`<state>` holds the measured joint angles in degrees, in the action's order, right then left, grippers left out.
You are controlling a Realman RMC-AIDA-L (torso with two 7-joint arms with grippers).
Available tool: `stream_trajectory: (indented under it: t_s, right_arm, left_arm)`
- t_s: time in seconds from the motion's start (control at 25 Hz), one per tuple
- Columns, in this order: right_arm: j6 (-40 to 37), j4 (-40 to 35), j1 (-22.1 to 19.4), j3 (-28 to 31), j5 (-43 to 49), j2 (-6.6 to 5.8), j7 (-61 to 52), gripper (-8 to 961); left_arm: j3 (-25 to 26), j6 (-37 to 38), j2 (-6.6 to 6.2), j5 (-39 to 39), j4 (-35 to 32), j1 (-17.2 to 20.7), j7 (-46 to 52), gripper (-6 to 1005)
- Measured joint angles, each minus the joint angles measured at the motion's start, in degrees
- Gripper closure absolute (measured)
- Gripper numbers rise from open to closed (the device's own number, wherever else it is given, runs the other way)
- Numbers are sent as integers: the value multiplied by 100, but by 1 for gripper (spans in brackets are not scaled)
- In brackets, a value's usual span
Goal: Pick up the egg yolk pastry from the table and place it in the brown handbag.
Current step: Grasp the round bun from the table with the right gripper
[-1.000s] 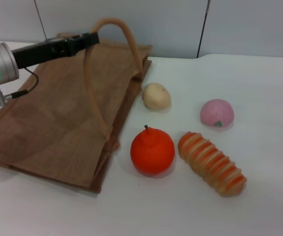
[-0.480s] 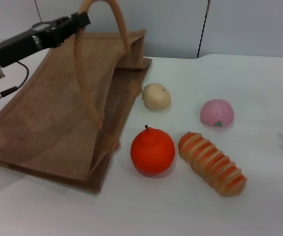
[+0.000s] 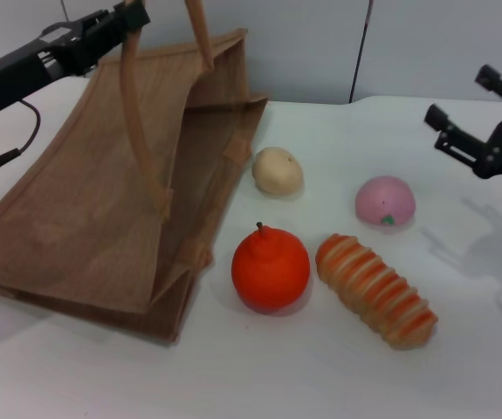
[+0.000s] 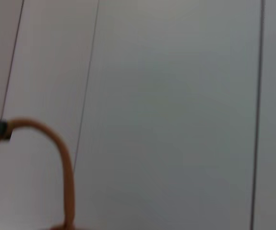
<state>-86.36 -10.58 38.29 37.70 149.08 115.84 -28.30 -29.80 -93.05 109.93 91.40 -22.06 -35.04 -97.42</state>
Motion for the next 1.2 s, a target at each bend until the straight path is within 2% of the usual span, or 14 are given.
stream_trajectory:
  t_s: [0.32,0.52,0.72,0.76,0.8,1.0,1.2]
  right_arm:
    - [595,-218,386,-9,724,-15,-615,62]
    - [753,-230,476,-38,925,-18,-691,63]
    - [925,-157,692,-451,1176,-1,-869,63]
    - [1215,-49,840,-649,1250,13,-1024,62]
    - [1215,-49,840,-649,1250,13,-1024,62]
    - [2188,558,1093,-988,1333,21,-1128,62]
    - [2681,887,1262,-1227,1372,28,-1132,62]
  left_arm:
    - [1,-84,-7,107,0,61,-16,865]
    - [28,-186,-7,115,0,67,-48,866]
    - [64,-200,-9,115,0,75,-54,867]
    - [64,-204,-12,115,0,77,-54,867]
    - [64,-204,-12,115,0,77,-54,867]
    - [63,-275,-15,115,0,74,-57,868]
    - [69,-339,-16,148,0,65,-58,867]
